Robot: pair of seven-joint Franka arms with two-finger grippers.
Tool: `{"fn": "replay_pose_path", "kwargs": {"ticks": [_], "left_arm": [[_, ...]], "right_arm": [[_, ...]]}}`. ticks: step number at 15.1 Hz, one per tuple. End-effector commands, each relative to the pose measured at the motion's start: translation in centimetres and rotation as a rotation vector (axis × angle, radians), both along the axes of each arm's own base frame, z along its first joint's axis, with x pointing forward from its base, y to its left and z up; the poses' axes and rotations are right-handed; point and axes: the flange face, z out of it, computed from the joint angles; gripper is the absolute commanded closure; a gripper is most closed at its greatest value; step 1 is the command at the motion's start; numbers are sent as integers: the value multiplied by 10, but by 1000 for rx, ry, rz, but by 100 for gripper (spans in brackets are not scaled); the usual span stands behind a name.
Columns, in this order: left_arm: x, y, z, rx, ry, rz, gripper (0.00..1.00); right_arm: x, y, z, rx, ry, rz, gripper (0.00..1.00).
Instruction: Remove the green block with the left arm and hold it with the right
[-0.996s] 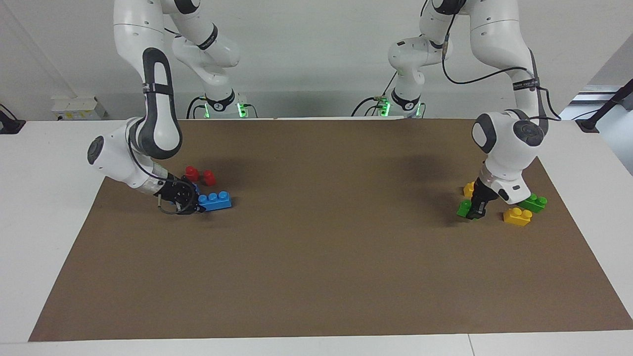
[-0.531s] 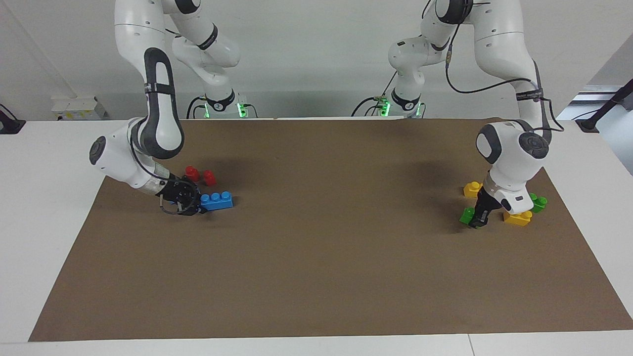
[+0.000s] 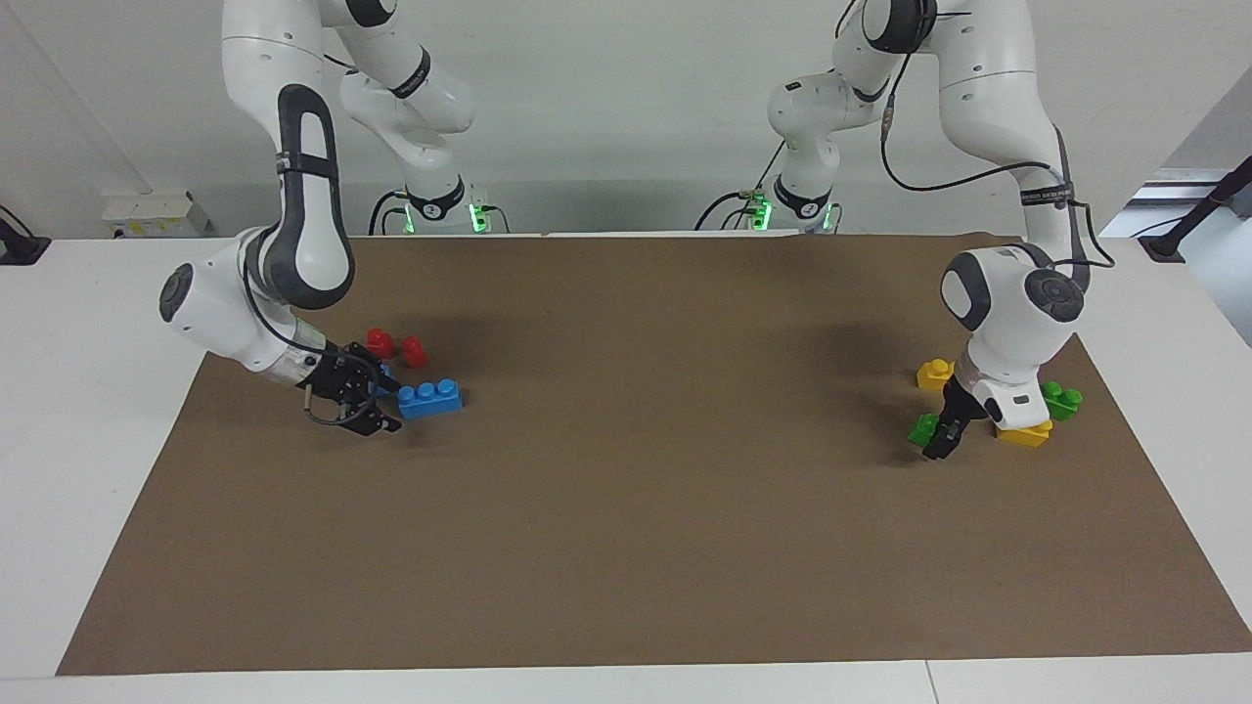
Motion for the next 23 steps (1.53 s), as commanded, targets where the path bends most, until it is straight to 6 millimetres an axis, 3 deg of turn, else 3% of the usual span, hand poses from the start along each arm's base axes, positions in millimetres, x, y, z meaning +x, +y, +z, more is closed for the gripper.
{"fn": "replay_pose_path", "kwargs": {"ticks": [1, 4, 10, 12, 16, 18, 23], "left_arm": [[8, 8, 35, 16, 33, -48, 0], [3, 0, 77, 35, 56, -201, 0], [-34, -6, 158, 87, 124, -578, 0], [-46, -28, 179, 94, 134, -623, 0], [-73, -63, 217, 105, 149, -741, 0], [-85, -72, 237, 110, 145, -811, 0], [-96, -70, 282, 72, 170, -877, 0]], "right_arm": [[3, 4, 22, -6, 12, -10, 19], [-2, 8, 57, 4, 2, 0, 17], [-3, 12, 141, -86, -4, 82, 13], [-7, 17, 161, -145, -35, 133, 5], [-19, 32, 196, -210, -90, 239, 0], [-26, 39, 214, -236, -146, 363, 0], [-41, 29, 256, -334, -256, 783, 0]]}}
